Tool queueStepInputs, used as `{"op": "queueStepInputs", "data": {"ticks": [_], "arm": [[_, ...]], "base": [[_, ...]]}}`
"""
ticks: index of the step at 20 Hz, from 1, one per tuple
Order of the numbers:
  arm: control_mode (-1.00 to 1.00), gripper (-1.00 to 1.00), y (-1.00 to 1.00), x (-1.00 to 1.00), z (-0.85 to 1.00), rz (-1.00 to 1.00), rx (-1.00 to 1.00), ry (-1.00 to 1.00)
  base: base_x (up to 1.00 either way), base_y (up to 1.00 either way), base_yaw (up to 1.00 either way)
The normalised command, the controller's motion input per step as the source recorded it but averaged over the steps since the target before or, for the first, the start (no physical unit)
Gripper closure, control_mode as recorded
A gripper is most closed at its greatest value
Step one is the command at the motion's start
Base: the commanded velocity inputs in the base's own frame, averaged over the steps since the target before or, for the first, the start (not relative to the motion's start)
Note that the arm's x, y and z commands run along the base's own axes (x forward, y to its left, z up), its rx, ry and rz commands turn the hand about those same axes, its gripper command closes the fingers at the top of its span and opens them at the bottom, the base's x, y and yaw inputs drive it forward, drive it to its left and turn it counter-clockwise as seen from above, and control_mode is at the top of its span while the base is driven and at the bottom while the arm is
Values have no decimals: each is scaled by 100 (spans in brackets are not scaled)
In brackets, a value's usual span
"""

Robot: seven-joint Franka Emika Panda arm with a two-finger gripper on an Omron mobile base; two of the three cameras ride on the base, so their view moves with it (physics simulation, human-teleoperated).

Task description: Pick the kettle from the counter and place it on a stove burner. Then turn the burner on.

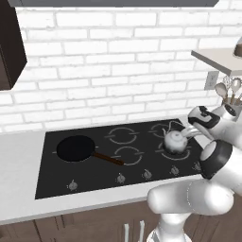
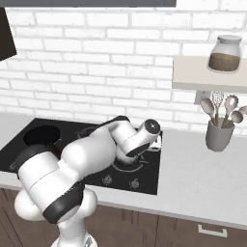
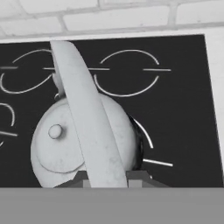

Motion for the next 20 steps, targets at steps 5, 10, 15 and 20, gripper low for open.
{"op": "queueStepInputs", "data": {"ticks": [5,10,15,20], "arm": [[-100,100,-1,22,-20,0,0,1],[-100,100,-12,17,-19,0,0,0],[-100,100,-14,5,-21,0,0,0],[-100,-100,0,2,-19,0,0,0]], "base": [[0,0,0],[0,0,0],[0,0,0],[0,0,0]]}}
